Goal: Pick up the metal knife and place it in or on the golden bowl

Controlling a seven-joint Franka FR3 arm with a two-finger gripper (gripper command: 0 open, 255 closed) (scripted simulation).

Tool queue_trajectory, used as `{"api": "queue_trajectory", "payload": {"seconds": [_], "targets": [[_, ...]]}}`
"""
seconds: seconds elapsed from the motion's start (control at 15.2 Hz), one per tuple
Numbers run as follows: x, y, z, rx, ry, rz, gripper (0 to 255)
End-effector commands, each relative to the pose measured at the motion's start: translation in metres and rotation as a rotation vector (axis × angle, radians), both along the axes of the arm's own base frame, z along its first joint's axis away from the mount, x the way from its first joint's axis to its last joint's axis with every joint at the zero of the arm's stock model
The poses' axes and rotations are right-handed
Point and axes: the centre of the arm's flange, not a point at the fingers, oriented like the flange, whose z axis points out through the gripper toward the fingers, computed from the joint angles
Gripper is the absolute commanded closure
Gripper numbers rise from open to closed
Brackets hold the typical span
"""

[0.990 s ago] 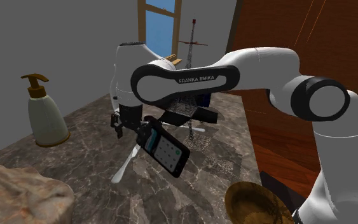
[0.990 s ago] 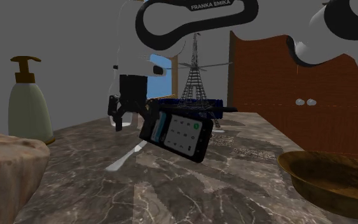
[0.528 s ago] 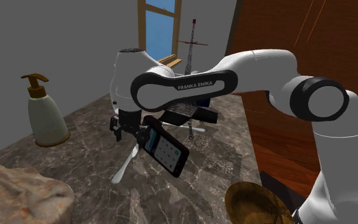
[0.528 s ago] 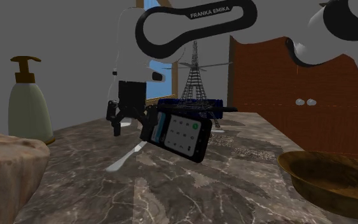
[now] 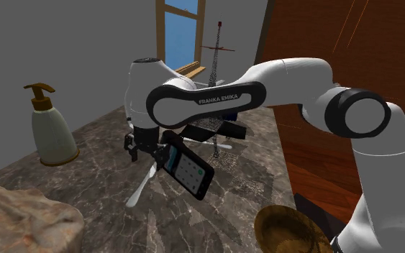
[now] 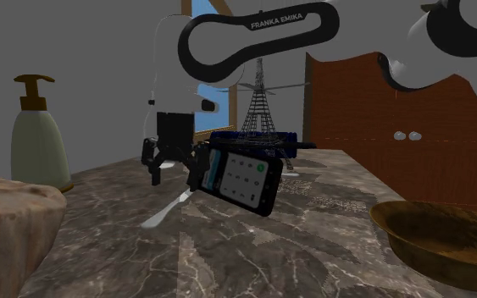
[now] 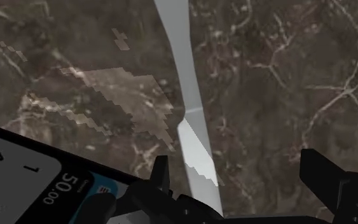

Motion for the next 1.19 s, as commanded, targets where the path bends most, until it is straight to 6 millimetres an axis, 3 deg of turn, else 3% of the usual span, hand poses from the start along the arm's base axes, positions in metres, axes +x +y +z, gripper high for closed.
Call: {"api": "queue_trajectory", "payload": {"seconds": [0.0,0.53,0.59,0.66,1.12], "targets": [[0.003,-0.005,-0.01,-0.016,0.015,-0.007,255],[0.007,-0.002,-0.013,-0.017,0.015,-0.007,255],[0.005,-0.001,-0.006,-0.01,0.005,-0.006,255],[0.005,-0.001,-0.006,-0.01,0.005,-0.006,0],[-0.05,0.065,0.022,-0.038,0.042,0.141,0]]}}
